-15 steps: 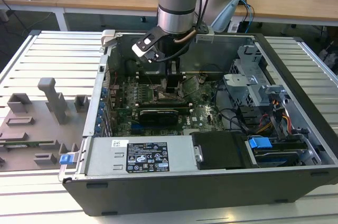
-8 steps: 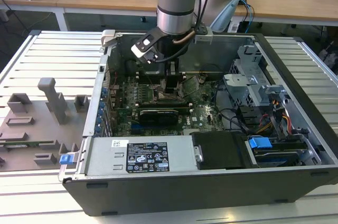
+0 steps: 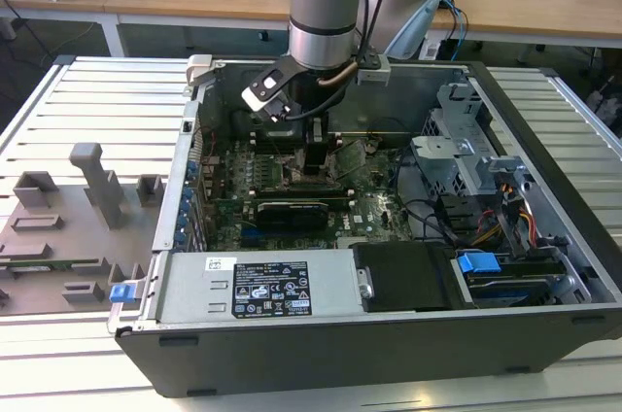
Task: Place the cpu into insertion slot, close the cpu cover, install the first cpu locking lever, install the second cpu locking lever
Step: 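Place the cpu into insertion slot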
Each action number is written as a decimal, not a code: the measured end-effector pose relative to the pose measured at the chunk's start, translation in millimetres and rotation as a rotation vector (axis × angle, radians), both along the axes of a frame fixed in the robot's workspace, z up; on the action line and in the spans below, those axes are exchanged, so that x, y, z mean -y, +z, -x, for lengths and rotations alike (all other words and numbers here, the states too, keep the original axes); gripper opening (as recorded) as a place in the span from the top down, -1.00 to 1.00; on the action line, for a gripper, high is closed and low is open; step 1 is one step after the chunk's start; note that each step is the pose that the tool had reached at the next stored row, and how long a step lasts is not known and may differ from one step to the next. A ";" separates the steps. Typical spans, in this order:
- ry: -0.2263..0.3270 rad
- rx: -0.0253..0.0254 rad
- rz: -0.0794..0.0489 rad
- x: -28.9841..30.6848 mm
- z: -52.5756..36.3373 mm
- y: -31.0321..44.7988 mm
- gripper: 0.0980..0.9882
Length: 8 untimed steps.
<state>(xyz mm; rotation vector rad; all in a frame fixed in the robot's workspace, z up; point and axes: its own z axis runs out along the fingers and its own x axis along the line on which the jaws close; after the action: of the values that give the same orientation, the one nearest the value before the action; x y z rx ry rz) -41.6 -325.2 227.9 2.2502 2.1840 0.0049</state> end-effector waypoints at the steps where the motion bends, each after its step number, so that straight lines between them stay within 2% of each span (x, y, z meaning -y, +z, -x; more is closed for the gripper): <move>1: 0.000 -0.0001 0.000 -0.2 0.0 -0.5 0.00; 8: 0.000 0.0000 0.000 -2.1 -0.5 -4.1 0.00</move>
<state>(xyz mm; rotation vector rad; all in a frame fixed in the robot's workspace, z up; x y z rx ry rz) -41.1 -323.1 223.8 2.2502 2.1839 0.0048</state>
